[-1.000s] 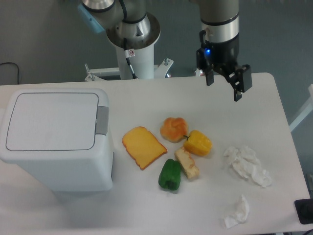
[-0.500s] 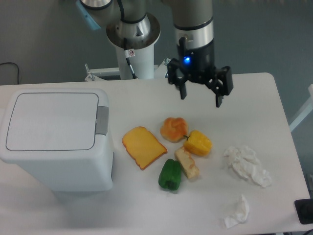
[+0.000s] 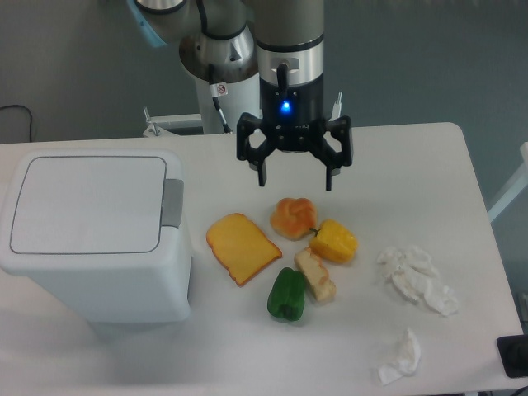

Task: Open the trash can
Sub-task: 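Move the open gripper across the table toward the trash can lid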

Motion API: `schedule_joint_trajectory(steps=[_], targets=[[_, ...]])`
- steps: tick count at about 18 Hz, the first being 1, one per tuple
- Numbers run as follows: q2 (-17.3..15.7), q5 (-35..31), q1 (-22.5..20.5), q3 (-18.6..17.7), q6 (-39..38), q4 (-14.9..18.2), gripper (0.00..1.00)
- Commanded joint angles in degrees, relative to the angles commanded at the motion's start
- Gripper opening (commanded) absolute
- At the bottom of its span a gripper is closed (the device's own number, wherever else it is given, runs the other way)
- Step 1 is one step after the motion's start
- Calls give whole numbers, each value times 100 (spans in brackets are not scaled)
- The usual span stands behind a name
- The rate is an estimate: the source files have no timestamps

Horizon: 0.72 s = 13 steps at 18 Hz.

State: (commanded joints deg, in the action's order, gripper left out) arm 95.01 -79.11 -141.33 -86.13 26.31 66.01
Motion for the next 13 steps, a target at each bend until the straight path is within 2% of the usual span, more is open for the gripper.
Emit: schedule_joint_trajectory(steps=[2,8,13], targets=[[18,184,0,0,-589,0,100],[123,616,9,-18,-1689,0,100],[150,1002,9,-35,-1893,0,100]])
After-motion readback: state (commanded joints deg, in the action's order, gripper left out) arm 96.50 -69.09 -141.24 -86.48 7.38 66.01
